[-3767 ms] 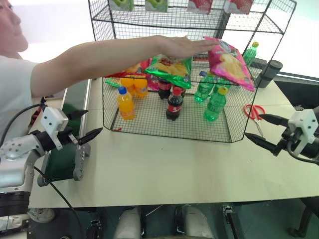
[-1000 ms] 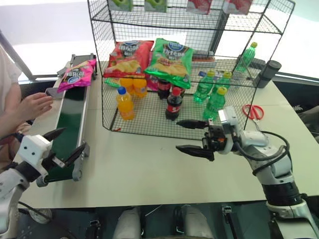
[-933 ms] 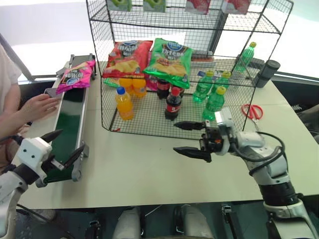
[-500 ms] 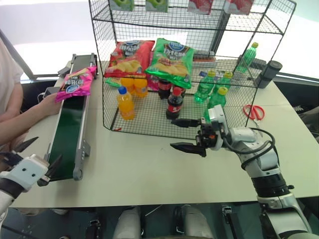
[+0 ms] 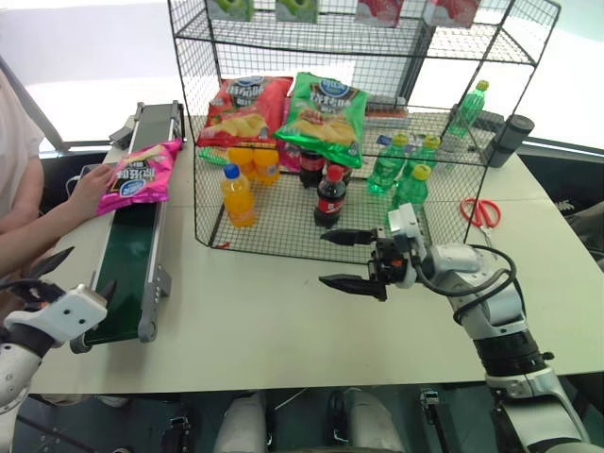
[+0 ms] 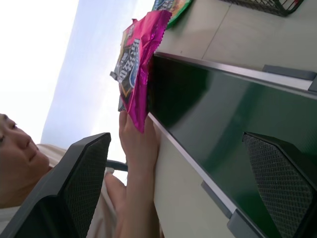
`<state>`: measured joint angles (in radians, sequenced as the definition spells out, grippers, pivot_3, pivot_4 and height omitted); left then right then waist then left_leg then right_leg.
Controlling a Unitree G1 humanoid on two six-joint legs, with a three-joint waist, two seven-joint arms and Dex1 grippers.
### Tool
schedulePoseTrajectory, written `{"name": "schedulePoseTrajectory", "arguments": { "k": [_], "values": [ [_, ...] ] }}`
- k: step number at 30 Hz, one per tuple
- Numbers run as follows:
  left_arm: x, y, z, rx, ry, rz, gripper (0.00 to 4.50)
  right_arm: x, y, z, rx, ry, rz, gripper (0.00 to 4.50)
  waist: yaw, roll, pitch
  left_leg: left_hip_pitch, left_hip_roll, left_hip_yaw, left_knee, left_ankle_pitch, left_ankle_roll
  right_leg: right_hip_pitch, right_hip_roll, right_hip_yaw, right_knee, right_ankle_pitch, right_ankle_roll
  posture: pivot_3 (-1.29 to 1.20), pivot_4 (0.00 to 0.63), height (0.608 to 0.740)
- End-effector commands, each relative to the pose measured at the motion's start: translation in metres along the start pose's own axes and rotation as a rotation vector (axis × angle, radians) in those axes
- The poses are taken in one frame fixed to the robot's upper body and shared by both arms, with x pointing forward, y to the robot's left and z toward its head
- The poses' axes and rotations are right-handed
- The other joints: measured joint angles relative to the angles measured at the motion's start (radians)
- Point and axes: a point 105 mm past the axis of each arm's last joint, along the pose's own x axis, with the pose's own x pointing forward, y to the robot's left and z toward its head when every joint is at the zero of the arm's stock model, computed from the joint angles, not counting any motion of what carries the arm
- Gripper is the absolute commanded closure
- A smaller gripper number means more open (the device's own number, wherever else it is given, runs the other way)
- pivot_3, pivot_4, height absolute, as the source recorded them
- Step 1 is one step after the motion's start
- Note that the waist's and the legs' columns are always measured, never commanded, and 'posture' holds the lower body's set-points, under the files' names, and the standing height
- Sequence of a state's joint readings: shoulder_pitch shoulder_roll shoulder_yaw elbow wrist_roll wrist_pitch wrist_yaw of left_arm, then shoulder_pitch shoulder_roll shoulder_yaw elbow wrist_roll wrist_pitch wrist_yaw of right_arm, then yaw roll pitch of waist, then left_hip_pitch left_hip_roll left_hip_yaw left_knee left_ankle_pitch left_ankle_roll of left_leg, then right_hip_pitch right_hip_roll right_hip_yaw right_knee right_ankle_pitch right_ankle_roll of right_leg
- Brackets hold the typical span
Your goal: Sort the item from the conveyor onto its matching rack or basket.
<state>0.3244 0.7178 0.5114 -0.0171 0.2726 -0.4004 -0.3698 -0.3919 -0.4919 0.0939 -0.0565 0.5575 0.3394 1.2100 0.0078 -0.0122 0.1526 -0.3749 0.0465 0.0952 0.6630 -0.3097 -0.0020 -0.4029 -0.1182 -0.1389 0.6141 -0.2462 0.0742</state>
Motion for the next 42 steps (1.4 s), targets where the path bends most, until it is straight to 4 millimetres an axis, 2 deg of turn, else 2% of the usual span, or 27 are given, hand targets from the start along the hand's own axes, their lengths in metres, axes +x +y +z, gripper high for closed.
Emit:
{"name": "schedulePoseTrajectory", "arguments": {
  "k": [1,8,15,29,42],
  "values": [
    [0.004,0.004,0.002,0.022,-0.013,0.006,0.00,-0.003,0.001,0.012,-0.057,-0.023,-0.014,0.09,-0.002,0.000,0.000,0.000,0.000,0.000,0.000,0.000,0.000,0.000,0.000,0.000,0.000,0.000,0.000,0.00,0.150,0.740],
    [0.007,0.001,0.004,0.038,-0.021,-0.010,0.00,-0.007,0.002,0.010,-0.060,-0.014,-0.027,0.09,-0.003,0.000,0.000,0.000,0.001,0.001,0.000,0.000,0.000,-0.001,0.000,0.000,0.000,0.000,0.000,0.00,0.150,0.740],
    [0.011,0.005,0.002,0.075,0.004,-0.002,0.00,-0.002,0.006,0.012,-0.073,-0.014,-0.008,0.09,-0.003,0.000,0.000,0.000,0.001,0.001,0.000,0.000,0.000,-0.002,0.000,0.000,0.000,0.000,0.000,0.00,0.150,0.740],
    [0.025,0.000,0.008,0.063,-0.012,-0.016,0.00,-0.005,0.002,0.010,-0.089,0.000,-0.040,0.09,-0.002,0.000,0.000,0.000,0.001,0.002,0.000,0.000,0.000,-0.001,0.000,0.000,0.001,0.000,0.000,0.00,0.150,0.740],
    [0.034,-0.002,0.011,0.056,-0.018,-0.023,0.00,-0.005,-0.003,0.017,-0.123,-0.002,-0.083,0.09,-0.002,0.000,0.000,0.000,0.001,0.003,0.000,0.000,0.000,0.000,0.000,0.000,0.001,0.000,0.000,0.00,0.150,0.740]
  ]
}}
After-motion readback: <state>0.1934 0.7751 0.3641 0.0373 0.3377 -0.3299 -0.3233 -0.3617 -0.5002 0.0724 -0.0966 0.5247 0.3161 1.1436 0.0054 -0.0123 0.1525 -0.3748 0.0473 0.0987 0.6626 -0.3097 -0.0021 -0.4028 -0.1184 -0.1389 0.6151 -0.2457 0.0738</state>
